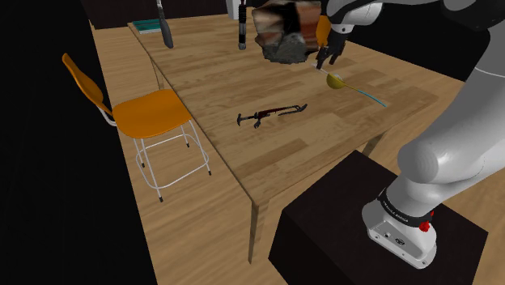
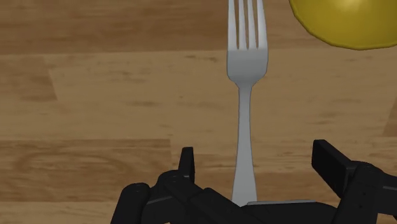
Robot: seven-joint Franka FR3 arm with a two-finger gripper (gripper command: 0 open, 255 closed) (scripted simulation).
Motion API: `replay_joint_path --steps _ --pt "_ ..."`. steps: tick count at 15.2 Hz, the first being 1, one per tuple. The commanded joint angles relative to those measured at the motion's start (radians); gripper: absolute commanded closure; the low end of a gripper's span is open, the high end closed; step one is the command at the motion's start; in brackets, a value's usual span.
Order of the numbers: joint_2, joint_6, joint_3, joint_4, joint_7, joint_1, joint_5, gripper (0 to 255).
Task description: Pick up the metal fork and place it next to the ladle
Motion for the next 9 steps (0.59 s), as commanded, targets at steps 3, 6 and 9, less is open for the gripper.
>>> replay_joint_path --steps 3,6,9 --pt "-0.043 -0.101 -0.003 0.057 0.002 -0.003 -0.005 0" --pt "-0.043 -0.101 -0.003 0.057 0.002 -0.003 -0.005 0" --pt "-0.043 -0.101 -0.003 0.057 0.002 -0.003 -0.005 0"
